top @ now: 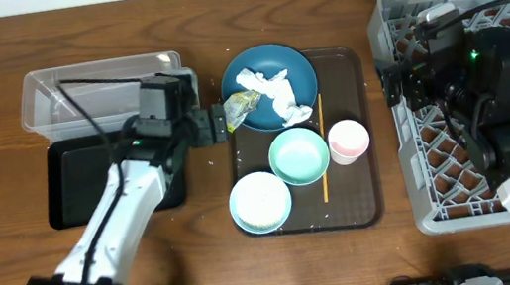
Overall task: Sort waste into correct bins and load items into the dishwasher rack
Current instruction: 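Reach left gripper to the yellow wrapper on the blue plate and grasp, then carry the yellow wrapper left and drop it into the clear bin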
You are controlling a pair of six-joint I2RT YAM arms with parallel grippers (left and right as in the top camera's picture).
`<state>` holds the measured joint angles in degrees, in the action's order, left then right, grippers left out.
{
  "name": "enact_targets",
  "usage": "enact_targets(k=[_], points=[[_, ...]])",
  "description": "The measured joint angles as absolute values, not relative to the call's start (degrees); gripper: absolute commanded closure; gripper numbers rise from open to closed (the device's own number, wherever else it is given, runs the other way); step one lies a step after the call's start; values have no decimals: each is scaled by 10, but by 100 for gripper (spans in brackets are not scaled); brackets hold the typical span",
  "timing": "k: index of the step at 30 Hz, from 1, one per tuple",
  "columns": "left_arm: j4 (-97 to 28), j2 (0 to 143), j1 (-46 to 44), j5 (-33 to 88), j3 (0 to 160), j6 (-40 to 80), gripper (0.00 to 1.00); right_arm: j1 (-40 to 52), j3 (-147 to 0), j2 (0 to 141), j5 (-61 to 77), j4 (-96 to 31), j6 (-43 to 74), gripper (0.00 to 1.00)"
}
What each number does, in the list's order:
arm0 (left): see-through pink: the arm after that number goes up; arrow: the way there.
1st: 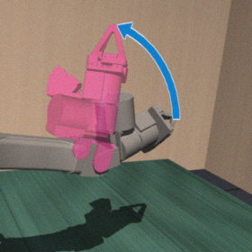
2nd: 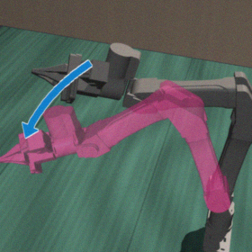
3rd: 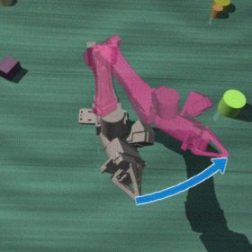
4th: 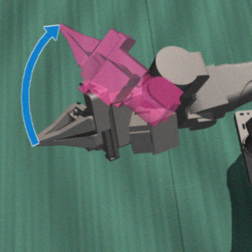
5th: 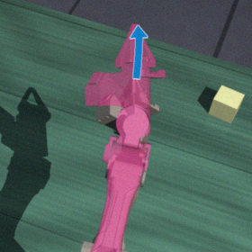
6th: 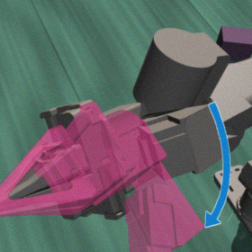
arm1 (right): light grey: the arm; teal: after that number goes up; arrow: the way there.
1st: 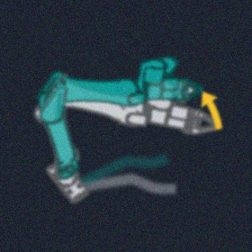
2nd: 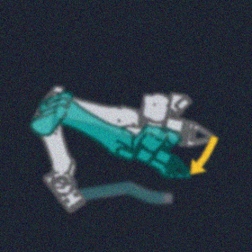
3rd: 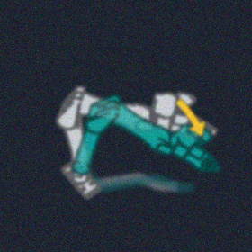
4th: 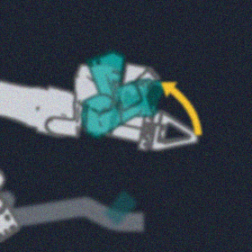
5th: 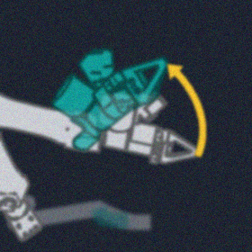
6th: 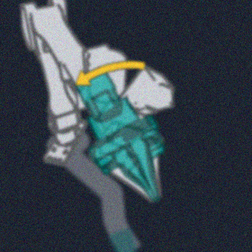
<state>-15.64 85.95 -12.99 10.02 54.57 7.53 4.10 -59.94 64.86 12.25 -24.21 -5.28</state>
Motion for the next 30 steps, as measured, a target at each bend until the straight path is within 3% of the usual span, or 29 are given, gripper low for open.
enact_targets(k=[14,19,23,30], points=[[-49,953,-141,117,546,110,4,41,-599,652,123,-244,-53,1],[-40,980,-141,118,546,116,10,41,-599,652,123,-245,-53,1],[-34,998,-141,120,546,119,17,41,-599,652,123,-247,-53,1],[-23,999,-141,135,546,121,42,41,-599,652,122,-251,-53,1]])
